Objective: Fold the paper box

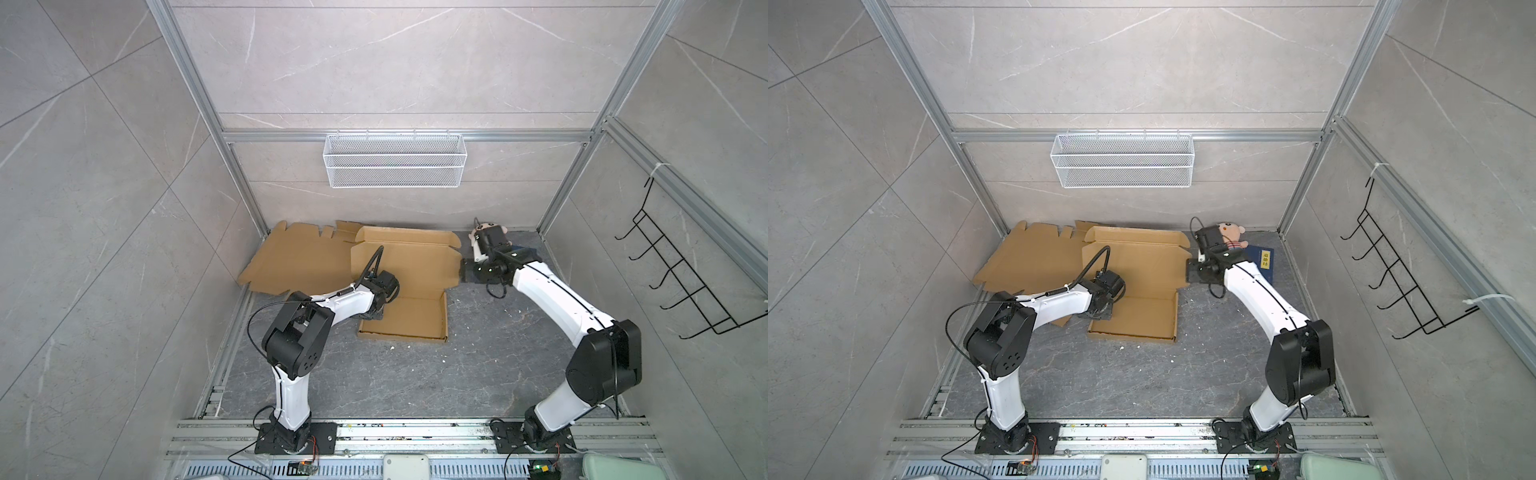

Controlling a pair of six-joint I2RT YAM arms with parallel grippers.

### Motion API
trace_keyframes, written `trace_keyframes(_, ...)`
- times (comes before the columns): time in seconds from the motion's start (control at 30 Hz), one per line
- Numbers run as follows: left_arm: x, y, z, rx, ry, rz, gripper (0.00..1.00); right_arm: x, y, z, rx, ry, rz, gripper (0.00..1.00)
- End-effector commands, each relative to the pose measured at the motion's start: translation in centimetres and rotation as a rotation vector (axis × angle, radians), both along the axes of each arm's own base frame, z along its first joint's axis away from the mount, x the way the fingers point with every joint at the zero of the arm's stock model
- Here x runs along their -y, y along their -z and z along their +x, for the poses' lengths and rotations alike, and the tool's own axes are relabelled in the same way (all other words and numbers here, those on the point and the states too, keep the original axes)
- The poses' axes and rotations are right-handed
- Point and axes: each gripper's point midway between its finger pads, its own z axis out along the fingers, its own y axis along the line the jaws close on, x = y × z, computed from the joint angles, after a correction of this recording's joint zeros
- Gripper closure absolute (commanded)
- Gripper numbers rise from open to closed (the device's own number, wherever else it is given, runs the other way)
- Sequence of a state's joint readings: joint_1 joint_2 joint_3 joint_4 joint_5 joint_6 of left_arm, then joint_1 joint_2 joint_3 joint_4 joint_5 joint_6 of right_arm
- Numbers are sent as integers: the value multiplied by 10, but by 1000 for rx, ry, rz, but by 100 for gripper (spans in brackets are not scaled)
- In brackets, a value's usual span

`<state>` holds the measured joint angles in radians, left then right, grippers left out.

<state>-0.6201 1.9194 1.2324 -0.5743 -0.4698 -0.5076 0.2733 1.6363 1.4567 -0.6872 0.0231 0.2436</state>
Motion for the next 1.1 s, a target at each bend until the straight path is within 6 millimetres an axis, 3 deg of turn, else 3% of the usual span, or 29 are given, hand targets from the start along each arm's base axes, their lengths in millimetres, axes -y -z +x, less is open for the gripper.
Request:
trace_keyframes(0.0,-25,53,-28,-150,-26,78,100,-19,-17,12,55,-204,15,31)
trace_keyframes(0.33,-23,56,-30,-156,-28,63,100,-37,8,59,32,-398,-25,29)
trace_keyframes(0.47,-23,57,-31,-154,-35,62,100,-51,21,58,-23,-482,30,32)
trace_keyframes(0.7,-21,56,-30,-152,-44,44,100,-65,17,44,9,-515,132,60)
trace_keyframes(0.87,-19,55,-31,-153,-56,32,100,-56,14,33,47,-428,140,80)
trace_keyframes(1.07,-17,53,-29,-147,-96,7,100,-60,18,13,131,-323,87,94)
